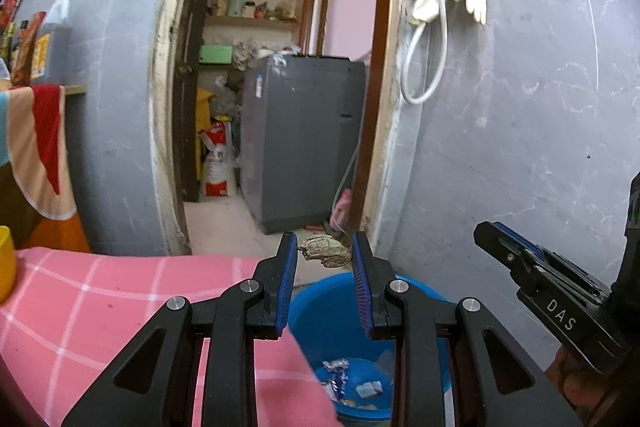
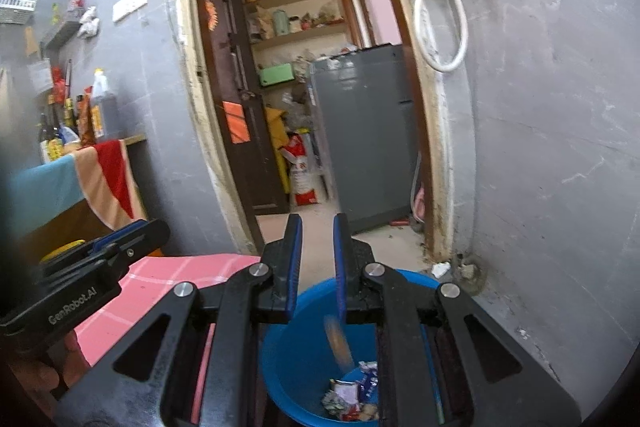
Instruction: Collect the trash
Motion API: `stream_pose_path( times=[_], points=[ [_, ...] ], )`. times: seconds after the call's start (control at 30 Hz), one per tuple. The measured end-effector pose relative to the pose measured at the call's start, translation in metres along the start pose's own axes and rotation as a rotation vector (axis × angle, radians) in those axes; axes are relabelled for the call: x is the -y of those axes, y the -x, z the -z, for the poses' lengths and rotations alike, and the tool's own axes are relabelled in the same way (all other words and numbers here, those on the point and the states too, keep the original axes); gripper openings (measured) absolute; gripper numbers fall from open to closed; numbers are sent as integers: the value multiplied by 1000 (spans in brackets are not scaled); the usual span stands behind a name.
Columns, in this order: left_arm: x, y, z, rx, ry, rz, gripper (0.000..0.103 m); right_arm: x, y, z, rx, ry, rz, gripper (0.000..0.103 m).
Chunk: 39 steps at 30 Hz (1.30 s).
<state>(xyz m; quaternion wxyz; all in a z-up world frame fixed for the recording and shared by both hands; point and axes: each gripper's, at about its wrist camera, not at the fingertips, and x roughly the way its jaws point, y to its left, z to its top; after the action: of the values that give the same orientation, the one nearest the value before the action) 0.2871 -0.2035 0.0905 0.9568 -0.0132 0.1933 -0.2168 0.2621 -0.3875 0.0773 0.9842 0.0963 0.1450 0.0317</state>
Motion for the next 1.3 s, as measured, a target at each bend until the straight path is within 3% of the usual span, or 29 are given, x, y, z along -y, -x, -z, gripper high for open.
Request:
stream_pose_path(
  times=[0.33, 0.43, 0.5, 0.83, 0.97, 1.27, 1.3],
  points=[
    [11, -40, 8, -149, 31, 47, 24, 28, -4, 4, -48, -56, 37, 25],
    [12, -48, 10, -188, 35, 47, 30, 31, -4, 4, -51, -62, 45, 26],
    [9, -46, 13, -189, 42, 47, 38, 33, -3, 5, -52, -65, 50, 26],
    [-1, -37, 14, -184, 82, 25, 50, 34, 0, 4, -48, -79, 61, 26],
    [-8, -25, 12, -150, 97, 6, 61, 33, 1, 5, -47, -69, 62, 28],
    [-20, -2, 6, -107, 92, -44, 71, 26, 6, 6, -26, -44, 67, 47],
    [-21, 0, 6, -105, 92, -49, 75, 25, 6, 6, -24, -42, 67, 50]
  ],
)
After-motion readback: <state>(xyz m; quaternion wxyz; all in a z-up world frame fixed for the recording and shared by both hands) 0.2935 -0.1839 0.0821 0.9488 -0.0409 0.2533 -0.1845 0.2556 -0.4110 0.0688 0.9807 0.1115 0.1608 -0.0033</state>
